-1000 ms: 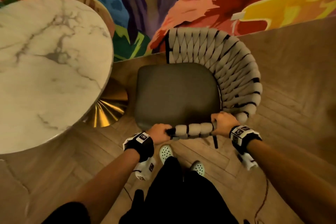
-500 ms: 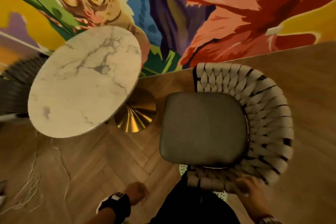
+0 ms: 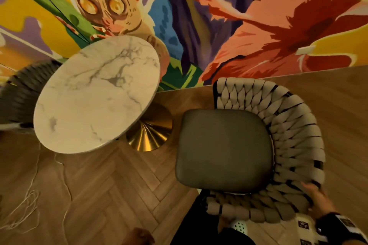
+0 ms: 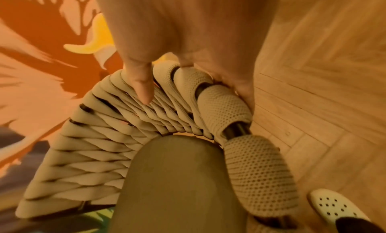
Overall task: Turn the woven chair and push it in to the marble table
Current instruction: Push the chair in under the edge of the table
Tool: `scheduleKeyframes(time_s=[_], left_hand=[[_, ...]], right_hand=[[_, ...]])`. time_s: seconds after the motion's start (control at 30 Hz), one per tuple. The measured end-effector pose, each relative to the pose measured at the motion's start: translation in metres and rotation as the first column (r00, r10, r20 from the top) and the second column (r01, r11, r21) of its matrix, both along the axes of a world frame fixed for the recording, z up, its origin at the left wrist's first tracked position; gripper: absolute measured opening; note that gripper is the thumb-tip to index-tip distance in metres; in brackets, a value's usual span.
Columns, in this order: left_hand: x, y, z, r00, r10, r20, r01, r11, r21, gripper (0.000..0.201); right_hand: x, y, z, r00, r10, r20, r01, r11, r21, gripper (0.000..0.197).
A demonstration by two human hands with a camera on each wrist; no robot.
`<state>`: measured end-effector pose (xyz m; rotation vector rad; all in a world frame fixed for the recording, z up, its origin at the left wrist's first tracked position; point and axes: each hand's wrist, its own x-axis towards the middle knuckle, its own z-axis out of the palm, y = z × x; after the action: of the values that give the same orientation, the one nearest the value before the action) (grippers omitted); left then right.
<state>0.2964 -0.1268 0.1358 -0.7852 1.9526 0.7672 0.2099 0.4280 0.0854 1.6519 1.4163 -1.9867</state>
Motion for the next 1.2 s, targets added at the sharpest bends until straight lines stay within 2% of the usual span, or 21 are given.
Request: scheduleKeyframes(time_s=[0.03, 0.1, 0.13, 0.2, 0.23, 0.3, 0.33, 0.37, 0.4, 0.43, 0.47, 0.57, 0.63, 0.73, 0.8, 0.9, 0.97, 1.03, 1.1, 1.17, 1.2], left_hand=[[-0.004, 0.004, 0.001, 0.999, -0.026, 0.048, 0.025, 0.999, 0.028, 0.031], [-0.018, 0.012, 0.02, 0.991, -0.082, 0.106, 0.08, 0.996, 0.027, 0.028], [-0.028, 0.011, 0.025, 0.994, -0.058, 0.09, 0.055, 0.998, 0.033, 0.028], [-0.046, 0.007, 0.022, 0.996, 0.021, 0.082, -0.025, 0.998, 0.052, 0.031], [-0.052, 0.002, 0.017, 0.993, 0.037, 0.109, -0.043, 0.998, 0.049, 0.033], [-0.07, -0.003, 0.012, 0.99, 0.049, 0.136, -0.058, 0.996, 0.063, 0.032], [-0.08, -0.004, 0.01, 0.987, 0.058, 0.148, -0.071, 0.994, 0.08, 0.029], [-0.087, -0.005, 0.007, 0.988, 0.046, 0.149, -0.06, 0.994, 0.094, 0.027], [-0.097, -0.005, 0.007, 0.986, 0.031, 0.165, -0.049, 0.994, 0.102, 0.025], [-0.107, -0.006, 0.005, 0.985, 0.041, 0.168, -0.061, 0.991, 0.118, 0.025], [-0.115, -0.009, 0.004, 0.983, 0.034, 0.181, -0.058, 0.991, 0.124, 0.025], [-0.165, -0.038, 0.001, 0.99, 0.066, 0.125, -0.081, 0.99, 0.117, 0.025], [-0.191, -0.048, -0.001, 0.993, 0.076, 0.095, -0.089, 0.986, 0.139, 0.024], [-0.229, -0.039, 0.006, 0.987, 0.131, 0.09, -0.141, 0.983, 0.121, 0.031], [-0.247, -0.03, 0.008, 0.984, 0.156, 0.088, -0.167, 0.977, 0.131, 0.025], [-0.277, -0.024, -0.002, 0.969, 0.244, 0.039, -0.247, 0.959, 0.139, 0.021], [-0.29, -0.014, -0.009, 0.968, 0.246, 0.056, -0.252, 0.957, 0.147, 0.022], [-0.301, 0.0, -0.013, 0.969, 0.235, 0.077, -0.245, 0.958, 0.151, 0.022], [-0.313, 0.011, -0.008, 0.966, 0.234, 0.114, -0.25, 0.954, 0.163, 0.02], [-0.323, 0.017, 0.0, 0.962, 0.239, 0.135, -0.259, 0.952, 0.163, 0.02], [-0.327, 0.019, 0.004, 0.959, 0.245, 0.14, -0.265, 0.951, 0.156, 0.02]], right_hand=[[-0.007, 0.004, 0.001, 0.998, 0.066, -0.022, -0.066, 0.998, 0.0, 0.071], [-0.023, -0.002, 0.012, 0.987, 0.155, -0.044, -0.156, 0.988, -0.019, 0.087], [-0.033, -0.003, 0.009, 0.986, 0.158, -0.048, -0.16, 0.987, -0.022, 0.085], [-0.057, 0.001, 0.004, 0.982, 0.185, -0.035, -0.185, 0.983, 0.0, 0.062], [-0.068, 0.009, -0.014, 0.978, 0.203, -0.035, -0.203, 0.979, 0.003, 0.061], [-0.099, 0.011, -0.025, 0.969, 0.248, -0.012, -0.248, 0.968, -0.044, 0.08], [-0.118, 0.015, -0.032, 0.97, 0.242, -0.013, -0.242, 0.97, -0.02, 0.08], [-0.133, 0.013, -0.037, 0.967, 0.255, -0.022, -0.256, 0.966, -0.039, 0.066], [-0.15, -0.002, -0.018, 0.962, 0.273, -0.011, -0.273, 0.961, -0.033, 0.046], [-0.171, -0.015, -0.004, 0.96, 0.28, 0.019, -0.28, 0.96, -0.024, 0.036], [-0.183, -0.025, 0.009, 0.955, 0.295, 0.025, -0.295, 0.955, -0.012, 0.039], [-0.224, -0.052, 0.03, 0.939, 0.342, 0.036, -0.341, 0.94, -0.019, 0.067], [-0.243, -0.065, 0.034, 0.944, 0.33, 0.002, -0.329, 0.943, -0.043, 0.058], [-0.291, -0.083, 0.029, 0.933, 0.356, -0.05, -0.358, 0.933, -0.04, 0.06], [-0.314, -0.091, 0.015, 0.901, 0.433, -0.039, -0.434, 0.901, -0.018, 0.067], [-0.34, -0.084, -0.028, 0.838, 0.54, -0.076, -0.546, 0.831, -0.106, 0.082], [-0.355, -0.093, -0.022, 0.823, 0.564, -0.064, -0.567, 0.809, -0.155, 0.073], [-0.371, -0.11, 0.017, 0.804, 0.594, 0.02, -0.589, 0.802, -0.1, 0.056], [-0.393, -0.108, 0.036, 0.765, 0.638, 0.092, -0.64, 0.768, -0.007, 0.044], [-0.423, -0.099, 0.048, 0.751, 0.633, 0.188, -0.659, 0.732, 0.171, 0.047], [-0.438, -0.091, 0.055, 0.784, 0.583, 0.213, -0.621, 0.747, 0.237, 0.051]])
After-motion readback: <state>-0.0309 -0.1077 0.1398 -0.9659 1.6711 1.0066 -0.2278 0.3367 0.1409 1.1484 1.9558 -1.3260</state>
